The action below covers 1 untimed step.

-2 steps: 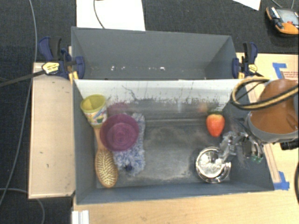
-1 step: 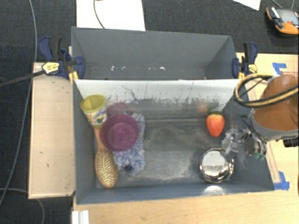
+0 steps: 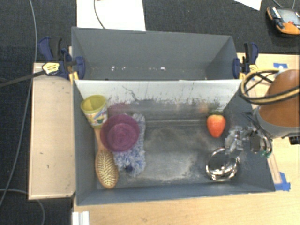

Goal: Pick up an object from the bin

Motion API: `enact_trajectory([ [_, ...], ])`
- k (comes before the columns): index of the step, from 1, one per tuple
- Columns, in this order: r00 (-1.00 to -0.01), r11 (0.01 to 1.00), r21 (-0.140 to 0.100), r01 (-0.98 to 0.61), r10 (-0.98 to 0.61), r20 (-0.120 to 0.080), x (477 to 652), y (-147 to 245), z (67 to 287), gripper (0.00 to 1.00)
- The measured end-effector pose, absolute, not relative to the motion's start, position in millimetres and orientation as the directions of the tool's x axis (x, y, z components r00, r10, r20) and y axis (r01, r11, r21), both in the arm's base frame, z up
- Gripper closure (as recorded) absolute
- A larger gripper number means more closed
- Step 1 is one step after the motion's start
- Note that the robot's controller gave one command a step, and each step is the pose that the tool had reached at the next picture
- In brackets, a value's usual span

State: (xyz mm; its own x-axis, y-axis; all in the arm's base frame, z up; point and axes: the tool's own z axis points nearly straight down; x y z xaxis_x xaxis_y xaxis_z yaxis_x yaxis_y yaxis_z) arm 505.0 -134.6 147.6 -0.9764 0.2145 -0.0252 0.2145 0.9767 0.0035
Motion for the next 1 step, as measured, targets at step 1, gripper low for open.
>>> enact_trajectory([
  [1, -0.977, 0.977, 0.003, 0.213, 0.213, -0.029, 505.9, -135.0, 165.9, 1.00],
])
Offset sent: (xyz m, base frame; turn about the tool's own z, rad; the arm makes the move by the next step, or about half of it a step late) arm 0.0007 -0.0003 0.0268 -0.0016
